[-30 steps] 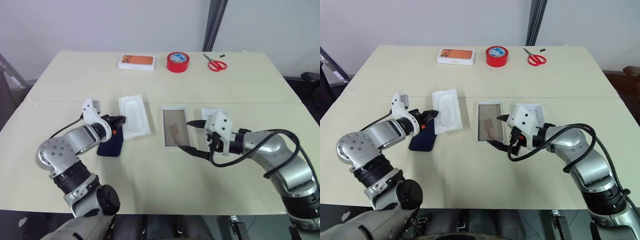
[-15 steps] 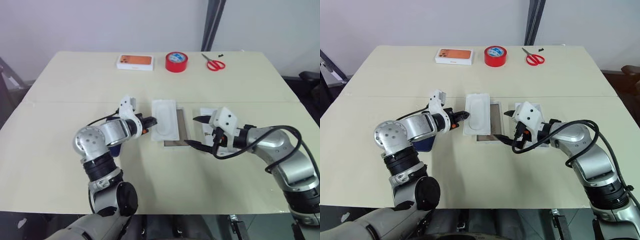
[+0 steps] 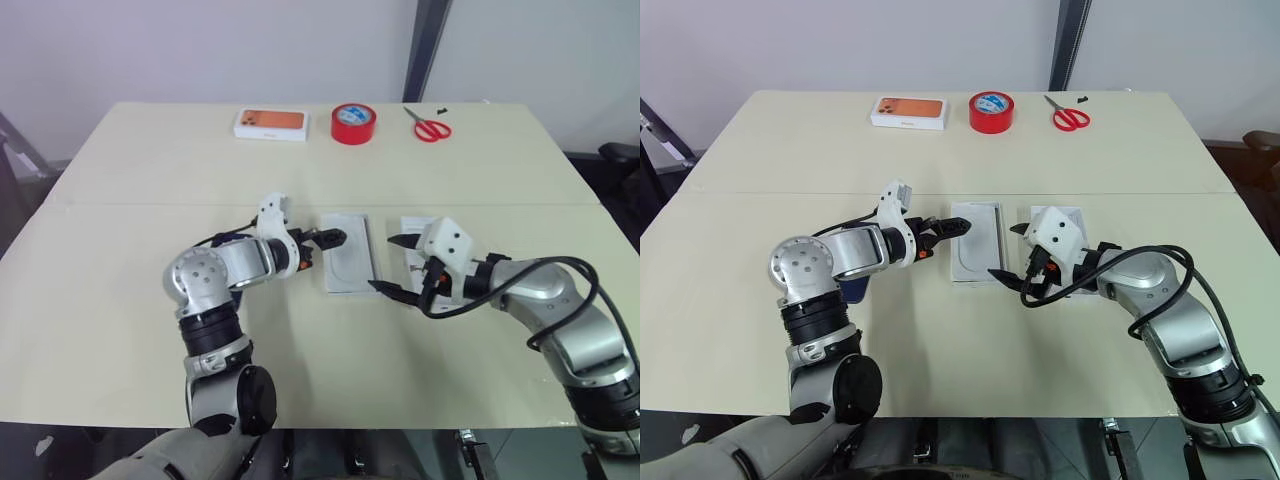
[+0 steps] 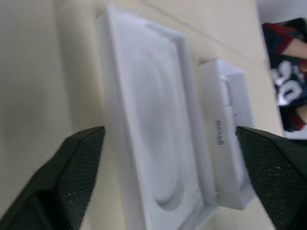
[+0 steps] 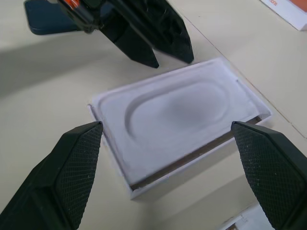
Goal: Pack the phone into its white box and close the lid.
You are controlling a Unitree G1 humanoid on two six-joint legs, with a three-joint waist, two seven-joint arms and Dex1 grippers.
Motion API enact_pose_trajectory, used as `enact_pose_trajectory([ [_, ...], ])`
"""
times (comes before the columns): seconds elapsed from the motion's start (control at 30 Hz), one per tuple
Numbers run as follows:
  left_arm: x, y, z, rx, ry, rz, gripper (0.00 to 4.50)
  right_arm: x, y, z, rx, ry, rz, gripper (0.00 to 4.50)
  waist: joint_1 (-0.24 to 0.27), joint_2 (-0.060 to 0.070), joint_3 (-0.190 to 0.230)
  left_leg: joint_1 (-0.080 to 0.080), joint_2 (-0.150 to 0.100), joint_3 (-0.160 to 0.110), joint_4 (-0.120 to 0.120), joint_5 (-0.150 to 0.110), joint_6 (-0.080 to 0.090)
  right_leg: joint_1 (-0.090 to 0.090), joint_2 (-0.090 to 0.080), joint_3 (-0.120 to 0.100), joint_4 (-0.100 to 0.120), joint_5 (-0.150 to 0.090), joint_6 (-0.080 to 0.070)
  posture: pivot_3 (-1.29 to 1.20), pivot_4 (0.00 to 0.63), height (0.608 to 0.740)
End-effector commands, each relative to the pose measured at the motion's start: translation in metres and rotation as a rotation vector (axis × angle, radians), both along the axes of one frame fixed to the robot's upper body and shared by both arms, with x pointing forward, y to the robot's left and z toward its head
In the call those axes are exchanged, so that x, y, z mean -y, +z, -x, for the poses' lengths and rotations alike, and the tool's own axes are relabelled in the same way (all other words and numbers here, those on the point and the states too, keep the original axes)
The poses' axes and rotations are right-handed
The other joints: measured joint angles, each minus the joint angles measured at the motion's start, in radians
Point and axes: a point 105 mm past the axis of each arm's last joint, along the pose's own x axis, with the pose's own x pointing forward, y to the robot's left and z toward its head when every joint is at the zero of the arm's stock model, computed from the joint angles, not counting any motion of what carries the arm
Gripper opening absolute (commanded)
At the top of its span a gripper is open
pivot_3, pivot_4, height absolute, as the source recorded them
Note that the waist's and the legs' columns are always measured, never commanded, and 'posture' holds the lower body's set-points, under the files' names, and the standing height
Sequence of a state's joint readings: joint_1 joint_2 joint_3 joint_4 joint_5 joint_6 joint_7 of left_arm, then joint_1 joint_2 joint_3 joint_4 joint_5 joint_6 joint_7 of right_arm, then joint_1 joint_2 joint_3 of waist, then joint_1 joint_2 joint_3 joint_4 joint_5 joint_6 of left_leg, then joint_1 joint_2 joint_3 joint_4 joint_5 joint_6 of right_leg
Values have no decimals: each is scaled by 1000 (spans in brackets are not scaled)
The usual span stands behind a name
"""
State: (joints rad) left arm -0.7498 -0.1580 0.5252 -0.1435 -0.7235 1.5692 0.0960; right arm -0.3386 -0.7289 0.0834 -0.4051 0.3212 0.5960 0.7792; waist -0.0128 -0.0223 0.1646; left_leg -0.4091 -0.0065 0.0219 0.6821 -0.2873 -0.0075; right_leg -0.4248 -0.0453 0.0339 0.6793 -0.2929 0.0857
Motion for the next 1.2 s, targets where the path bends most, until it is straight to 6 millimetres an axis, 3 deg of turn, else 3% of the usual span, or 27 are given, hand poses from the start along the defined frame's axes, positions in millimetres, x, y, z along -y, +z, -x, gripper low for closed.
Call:
enact_pose_trajectory([
  [0.03,-7,19,7,91,-18,52,4499,-5,11,-11,26,-28,-19,4248,0,0,0,0,0,0,0,0,-1,0,0,0,0,0,0,0,150,725],
  [0.1,-22,22,7,121,11,42,4500,-11,12,-15,8,-31,-24,3636,-1,0,0,0,0,0,0,1,-1,0,0,0,0,0,0,0,150,725],
  [0.33,-85,22,6,391,132,-291,4500,-31,1,-43,31,-87,93,36,-6,0,0,1,0,0,-1,2,-4,-2,0,1,2,0,0,0,150,725],
  [0.43,-99,23,14,569,88,-420,4500,-40,-3,-56,56,-115,131,36,0,0,0,0,0,0,-1,3,-5,-2,-1,0,1,0,0,0,150,725],
  [0.57,-106,3,37,717,-99,-596,4500,-48,-17,-76,60,-171,199,36,-6,0,0,0,0,1,-4,2,-5,-2,-2,1,-2,0,-1,0,150,725],
  [0.83,-106,-3,56,741,-157,-491,4500,-55,-30,-97,109,-243,235,36,-5,0,0,-1,0,1,-4,-2,2,-2,-4,0,-3,0,-1,0,150,725],
  [1.03,-100,-4,67,740,-177,-453,4500,-44,-28,-95,138,-271,301,36,-7,0,0,-1,0,1,-4,-2,3,-2,-4,0,-3,0,-1,0,150,725],
  [1.2,-97,-6,67,732,-173,-441,4500,-47,-23,-83,203,-195,356,36,-7,0,0,-1,0,0,-4,-2,3,-2,-3,-1,-2,0,-1,0,150,725],
])
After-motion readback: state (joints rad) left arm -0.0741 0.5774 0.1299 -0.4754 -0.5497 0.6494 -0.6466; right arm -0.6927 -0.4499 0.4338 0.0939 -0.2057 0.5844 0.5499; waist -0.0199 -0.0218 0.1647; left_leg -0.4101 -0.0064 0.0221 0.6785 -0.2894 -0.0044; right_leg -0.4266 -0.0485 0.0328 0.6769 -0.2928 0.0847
